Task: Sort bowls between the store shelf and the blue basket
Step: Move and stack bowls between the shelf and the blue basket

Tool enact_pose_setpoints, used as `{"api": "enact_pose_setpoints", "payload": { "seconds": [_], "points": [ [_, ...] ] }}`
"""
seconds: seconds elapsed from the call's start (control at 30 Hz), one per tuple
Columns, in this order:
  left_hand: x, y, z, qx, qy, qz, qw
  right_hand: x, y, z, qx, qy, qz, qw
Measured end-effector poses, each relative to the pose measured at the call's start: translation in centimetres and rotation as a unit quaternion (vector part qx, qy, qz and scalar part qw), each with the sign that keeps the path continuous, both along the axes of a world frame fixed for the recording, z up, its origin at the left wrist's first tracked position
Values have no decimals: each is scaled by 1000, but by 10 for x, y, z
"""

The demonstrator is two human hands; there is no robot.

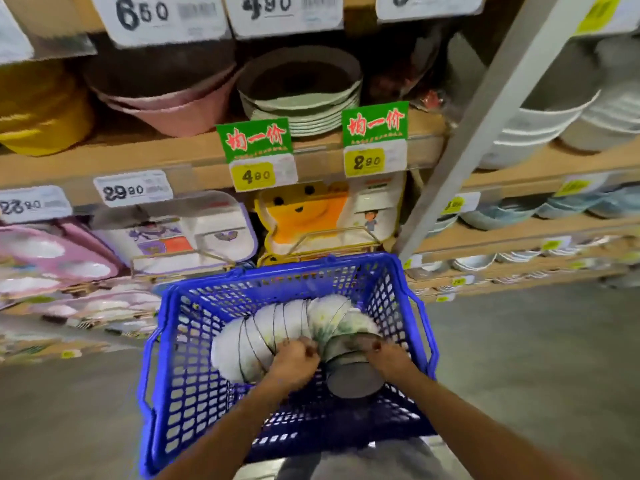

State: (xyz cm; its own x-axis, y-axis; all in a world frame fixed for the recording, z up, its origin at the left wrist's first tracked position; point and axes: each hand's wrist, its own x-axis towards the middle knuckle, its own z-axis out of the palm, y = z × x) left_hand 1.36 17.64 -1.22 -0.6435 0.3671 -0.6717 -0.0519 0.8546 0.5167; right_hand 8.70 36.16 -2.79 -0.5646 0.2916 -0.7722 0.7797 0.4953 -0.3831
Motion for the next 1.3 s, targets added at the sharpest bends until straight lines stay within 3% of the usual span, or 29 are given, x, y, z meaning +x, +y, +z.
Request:
{"api": "enact_pose_setpoints", "payload": {
  "seconds": [0.2,0.33,0.53,0.73,1.13,1.3],
  "points": [
    [3,0,-41,-31,-27,-96,995,17,-16,-32,83,-83,28,993],
    [21,9,-73,0,-78,-77,994,14,-22,-52,108,-105,68,986],
    [27,17,-122,-73,-95,-100,988,8,-23,-85,172,-111,132,970],
    [35,26,-155,-89,-101,-50,990,5,-22,-105,181,-121,136,967],
    [33,29,-109,-96,-102,38,989,0,-4,-63,137,-82,247,956],
    [29,15,-65,-51,-56,69,995,-7,4,-18,118,-66,258,957]
  ]
}}
